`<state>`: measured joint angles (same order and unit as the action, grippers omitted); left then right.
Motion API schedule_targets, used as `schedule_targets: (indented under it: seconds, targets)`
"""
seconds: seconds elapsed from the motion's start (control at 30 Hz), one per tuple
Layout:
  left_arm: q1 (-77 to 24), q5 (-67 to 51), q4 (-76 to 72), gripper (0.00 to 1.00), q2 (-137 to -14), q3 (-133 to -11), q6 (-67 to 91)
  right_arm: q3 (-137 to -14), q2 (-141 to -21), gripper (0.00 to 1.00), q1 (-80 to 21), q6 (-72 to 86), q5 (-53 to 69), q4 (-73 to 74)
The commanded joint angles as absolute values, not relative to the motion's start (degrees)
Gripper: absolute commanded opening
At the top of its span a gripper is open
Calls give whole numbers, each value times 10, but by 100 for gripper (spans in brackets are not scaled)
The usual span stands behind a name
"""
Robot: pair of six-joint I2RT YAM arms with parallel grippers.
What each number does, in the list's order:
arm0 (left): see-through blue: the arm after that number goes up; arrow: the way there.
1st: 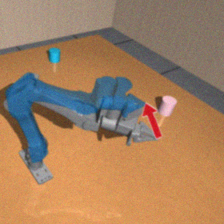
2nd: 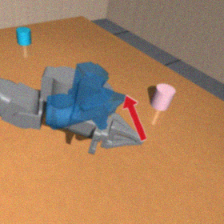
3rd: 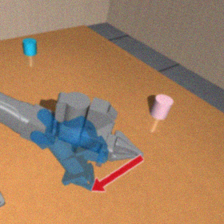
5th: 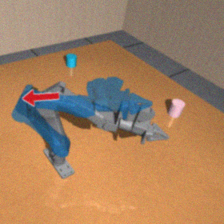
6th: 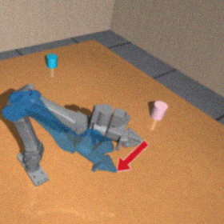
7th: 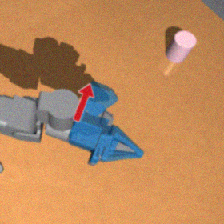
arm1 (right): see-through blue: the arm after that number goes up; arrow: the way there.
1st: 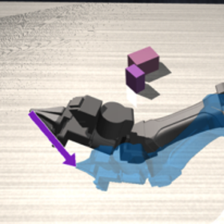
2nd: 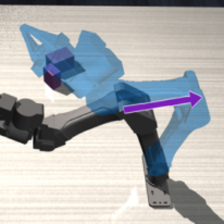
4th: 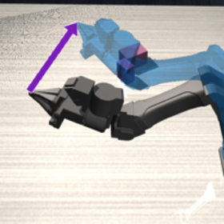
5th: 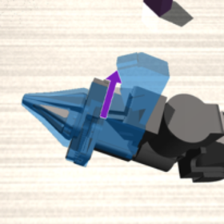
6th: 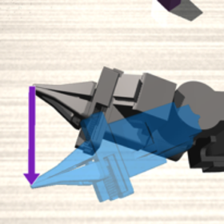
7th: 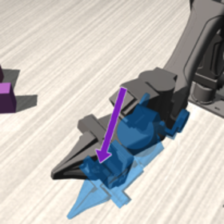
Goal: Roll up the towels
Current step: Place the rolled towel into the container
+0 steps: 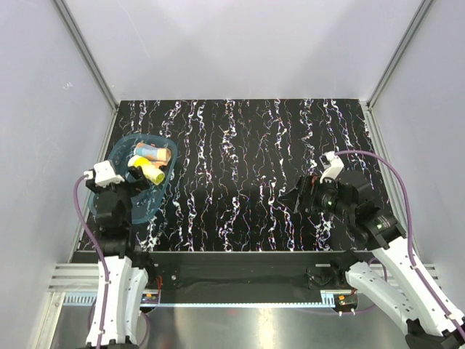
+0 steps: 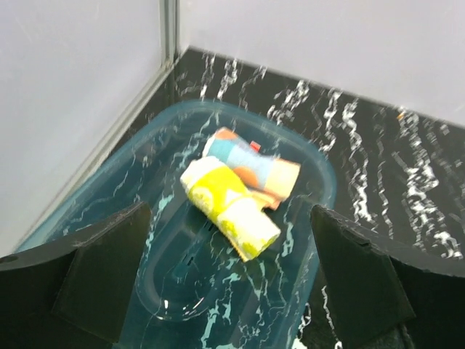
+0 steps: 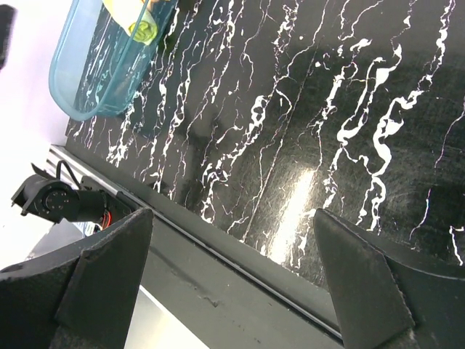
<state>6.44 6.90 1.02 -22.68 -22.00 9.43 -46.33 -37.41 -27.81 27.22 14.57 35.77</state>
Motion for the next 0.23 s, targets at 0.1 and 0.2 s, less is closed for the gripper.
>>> schedule_targets:
  seconds: [0.1,0.2]
  targets:
    - [-8,176,-68,99,-308,-215,70,-461,-383,99,-283,278,158,328]
    - [-92,297,-119,99,-358,-202,54,-451,-377,100,-282,287,169,315]
